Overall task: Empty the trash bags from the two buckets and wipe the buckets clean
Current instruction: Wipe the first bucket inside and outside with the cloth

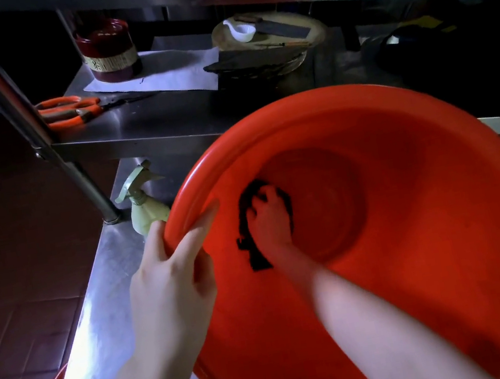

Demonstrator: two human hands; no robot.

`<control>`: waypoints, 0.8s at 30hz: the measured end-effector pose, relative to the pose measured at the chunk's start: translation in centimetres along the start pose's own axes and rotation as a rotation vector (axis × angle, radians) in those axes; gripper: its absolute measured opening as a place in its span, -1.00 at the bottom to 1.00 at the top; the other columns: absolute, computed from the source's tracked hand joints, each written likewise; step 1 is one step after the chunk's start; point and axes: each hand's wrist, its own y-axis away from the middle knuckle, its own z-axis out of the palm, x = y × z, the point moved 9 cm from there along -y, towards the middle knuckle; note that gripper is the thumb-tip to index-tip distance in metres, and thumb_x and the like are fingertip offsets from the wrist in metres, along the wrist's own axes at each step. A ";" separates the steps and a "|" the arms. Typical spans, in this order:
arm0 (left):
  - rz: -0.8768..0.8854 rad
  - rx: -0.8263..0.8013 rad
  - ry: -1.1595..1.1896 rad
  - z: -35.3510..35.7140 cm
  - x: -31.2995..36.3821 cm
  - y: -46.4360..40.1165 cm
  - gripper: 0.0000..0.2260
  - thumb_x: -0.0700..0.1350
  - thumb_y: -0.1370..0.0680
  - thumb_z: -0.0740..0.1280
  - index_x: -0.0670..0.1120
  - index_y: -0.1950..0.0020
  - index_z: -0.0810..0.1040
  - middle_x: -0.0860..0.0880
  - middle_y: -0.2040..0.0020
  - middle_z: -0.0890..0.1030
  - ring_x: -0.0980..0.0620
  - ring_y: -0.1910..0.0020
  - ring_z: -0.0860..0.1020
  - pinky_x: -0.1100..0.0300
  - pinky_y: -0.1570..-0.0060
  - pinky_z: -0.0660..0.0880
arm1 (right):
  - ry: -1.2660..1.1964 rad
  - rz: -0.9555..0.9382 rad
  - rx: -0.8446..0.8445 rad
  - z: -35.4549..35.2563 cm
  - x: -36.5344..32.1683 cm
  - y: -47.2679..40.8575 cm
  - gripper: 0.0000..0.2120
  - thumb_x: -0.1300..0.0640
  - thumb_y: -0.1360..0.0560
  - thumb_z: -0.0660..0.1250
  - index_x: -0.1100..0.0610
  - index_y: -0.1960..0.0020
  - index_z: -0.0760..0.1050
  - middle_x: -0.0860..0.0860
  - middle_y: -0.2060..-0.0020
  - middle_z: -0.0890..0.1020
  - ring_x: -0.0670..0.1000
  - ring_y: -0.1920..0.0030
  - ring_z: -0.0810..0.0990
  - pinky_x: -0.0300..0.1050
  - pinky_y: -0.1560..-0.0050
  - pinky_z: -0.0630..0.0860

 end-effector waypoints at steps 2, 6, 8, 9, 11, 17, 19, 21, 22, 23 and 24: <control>-0.019 0.000 -0.004 0.1 -0.1 0.0 -0.43 -0.37 -0.41 0.35 0.09 -0.34 0.55 -0.11 0.08 0.47 -0.15 0.39 0.46 0.03 0.46 0.49 | 0.224 -0.303 -0.175 2.1 0.0 3.6 -0.88 0.23 -0.31 0.37 0.19 0.16 0.62 0.15 0.02 0.59 0.21 0.09 0.58 -0.01 0.14 0.56; -0.067 -0.012 0.041 0.6 0.1 0.6 -0.34 -0.41 -0.37 0.38 0.13 -0.36 0.51 -0.07 0.09 0.44 -0.13 0.34 0.47 0.00 0.42 0.52 | 0.728 -0.717 -0.365 1.0 5.6 7.9 -0.69 0.06 -0.33 0.24 -0.10 0.04 0.69 -0.10 -0.06 0.65 0.06 0.05 0.63 -0.12 0.15 0.56; -0.082 0.002 0.060 0.7 0.2 0.9 -0.34 -0.40 -0.37 0.37 0.14 -0.36 0.51 -0.09 0.08 0.45 -0.15 0.34 0.49 -0.04 0.40 0.54 | 0.822 -0.605 -0.300 -1.8 8.8 6.4 -0.64 0.04 -0.35 0.37 -0.12 -0.14 0.64 -0.07 -0.16 0.63 0.12 -0.04 0.62 -0.04 0.02 0.57; -0.083 0.007 0.066 0.8 0.1 1.0 -0.35 -0.40 -0.37 0.37 0.14 -0.35 0.51 -0.09 0.07 0.46 -0.16 0.33 0.50 -0.06 0.40 0.54 | 0.840 -0.442 -0.243 -3.5 10.2 4.8 -0.59 0.04 -0.39 0.39 -0.08 -0.24 0.59 -0.02 -0.23 0.60 0.17 -0.10 0.60 0.02 -0.06 0.55; -0.087 0.008 0.083 0.8 0.0 1.0 -0.37 -0.39 -0.38 0.37 0.13 -0.35 0.52 -0.09 0.08 0.47 -0.15 0.33 0.50 -0.07 0.40 0.54 | 0.814 -0.075 -0.150 -6.6 11.9 2.1 -0.56 0.07 -0.50 0.32 0.05 -0.37 0.47 0.11 -0.37 0.47 0.27 -0.23 0.51 0.14 -0.21 0.45; -0.089 0.037 0.083 0.9 0.1 1.0 -0.41 -0.34 -0.39 0.31 0.15 -0.32 0.52 -0.07 0.10 0.46 -0.14 0.35 0.49 -0.03 0.43 0.52 | 0.746 -0.241 -0.223 -1.4 4.6 2.8 -0.51 0.15 -0.47 0.14 0.08 -0.39 0.43 0.08 -0.44 0.39 0.14 -0.50 0.22 0.24 -0.37 0.00; -0.092 0.035 0.084 1.0 -0.2 1.0 -0.37 -0.38 -0.38 0.34 0.18 -0.32 0.49 -0.06 0.09 0.46 -0.15 0.33 0.49 -0.03 0.43 0.52 | 0.782 -0.480 -0.432 4.1 2.5 5.2 -0.49 0.13 -0.38 0.04 0.12 -0.17 0.63 0.04 -0.20 0.62 0.07 -0.33 0.50 0.15 -0.35 0.21; -0.120 0.027 0.087 1.0 -0.9 0.7 -0.29 -0.42 -0.34 0.40 0.21 -0.32 0.46 -0.06 0.10 0.45 -0.15 0.34 0.49 -0.04 0.43 0.52 | 0.757 -0.568 -0.546 5.9 1.9 5.3 -0.49 0.13 -0.38 0.03 0.14 -0.14 0.65 0.05 -0.15 0.65 0.08 -0.24 0.56 0.06 -0.30 0.41; -0.133 0.024 0.082 1.0 -1.1 0.6 -0.28 -0.42 -0.35 0.41 0.23 -0.33 0.44 -0.06 0.10 0.45 -0.15 0.35 0.49 -0.04 0.43 0.52 | 0.705 -0.585 -0.527 5.3 1.9 4.4 -0.52 0.12 -0.41 0.06 0.13 -0.19 0.61 0.06 -0.19 0.62 0.10 -0.25 0.55 0.03 -0.26 0.48; -0.137 0.021 0.075 1.0 -1.1 0.6 -0.29 -0.42 -0.35 0.41 0.24 -0.33 0.44 -0.06 0.10 0.46 -0.16 0.35 0.49 -0.05 0.42 0.53 | 0.664 -0.594 -0.460 4.1 2.1 3.0 -0.57 0.10 -0.43 0.15 0.09 -0.24 0.58 0.05 -0.24 0.59 0.12 -0.25 0.54 0.01 -0.22 0.51; -0.132 0.023 0.071 1.0 -0.8 0.7 -0.29 -0.41 -0.35 0.40 0.23 -0.33 0.45 -0.06 0.09 0.46 -0.16 0.35 0.49 -0.05 0.41 0.53 | 0.628 -0.572 -0.397 2.7 2.8 1.3 -0.58 0.05 -0.44 0.26 0.06 -0.28 0.55 0.04 -0.27 0.57 0.14 -0.26 0.53 0.02 -0.22 0.51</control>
